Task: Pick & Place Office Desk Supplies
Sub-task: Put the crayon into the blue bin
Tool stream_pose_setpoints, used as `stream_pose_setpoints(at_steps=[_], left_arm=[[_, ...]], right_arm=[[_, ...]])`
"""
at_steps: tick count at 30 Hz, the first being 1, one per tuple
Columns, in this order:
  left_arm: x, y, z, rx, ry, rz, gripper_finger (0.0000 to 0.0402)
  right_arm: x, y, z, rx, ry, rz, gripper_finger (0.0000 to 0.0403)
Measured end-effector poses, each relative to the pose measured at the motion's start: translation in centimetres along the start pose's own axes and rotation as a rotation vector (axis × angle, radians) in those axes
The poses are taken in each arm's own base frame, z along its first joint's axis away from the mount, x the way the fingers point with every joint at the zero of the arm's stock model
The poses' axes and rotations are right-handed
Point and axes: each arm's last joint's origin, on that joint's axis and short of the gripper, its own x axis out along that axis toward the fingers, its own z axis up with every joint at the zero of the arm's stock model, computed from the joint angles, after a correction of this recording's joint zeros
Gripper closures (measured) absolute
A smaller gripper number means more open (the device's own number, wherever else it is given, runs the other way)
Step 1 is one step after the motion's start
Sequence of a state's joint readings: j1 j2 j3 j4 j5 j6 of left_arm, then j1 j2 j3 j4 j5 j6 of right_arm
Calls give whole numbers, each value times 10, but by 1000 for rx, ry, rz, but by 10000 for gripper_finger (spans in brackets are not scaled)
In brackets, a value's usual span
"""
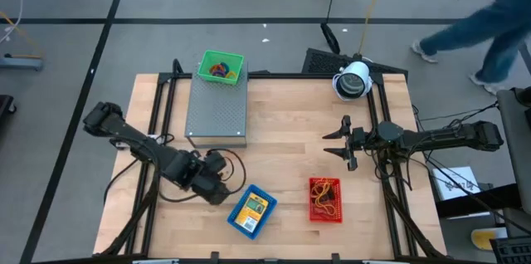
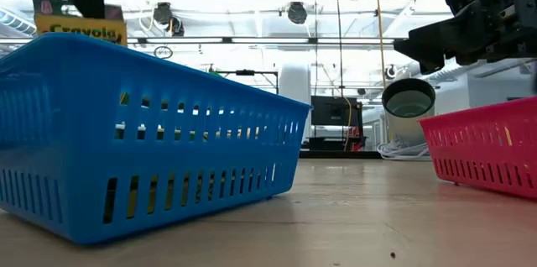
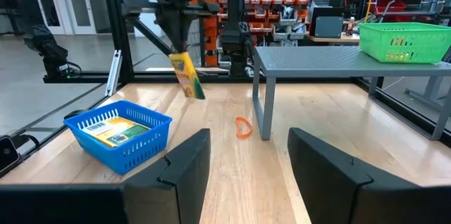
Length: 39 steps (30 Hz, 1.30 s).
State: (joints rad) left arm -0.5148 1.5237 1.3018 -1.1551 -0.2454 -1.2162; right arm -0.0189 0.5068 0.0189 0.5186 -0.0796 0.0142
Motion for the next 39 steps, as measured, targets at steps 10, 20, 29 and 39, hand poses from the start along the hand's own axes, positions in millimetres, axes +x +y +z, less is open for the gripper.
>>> stream_pose_setpoints(at_steps=[10, 20, 29, 39], left_arm=[[-10, -12, -5, 583, -165, -71, 399], [-22, -34, 3, 951, -377, -38, 400], [-18, -67, 15, 1100, -442, 64, 400], [10, -89, 13, 1048, -479, 163, 400]], right_arm=[[0, 0, 0, 0, 0, 0, 222], [0, 0, 0, 0, 0, 0, 222], [0, 0, 0, 0, 0, 0, 222], [0, 0, 0, 0, 0, 0, 222]])
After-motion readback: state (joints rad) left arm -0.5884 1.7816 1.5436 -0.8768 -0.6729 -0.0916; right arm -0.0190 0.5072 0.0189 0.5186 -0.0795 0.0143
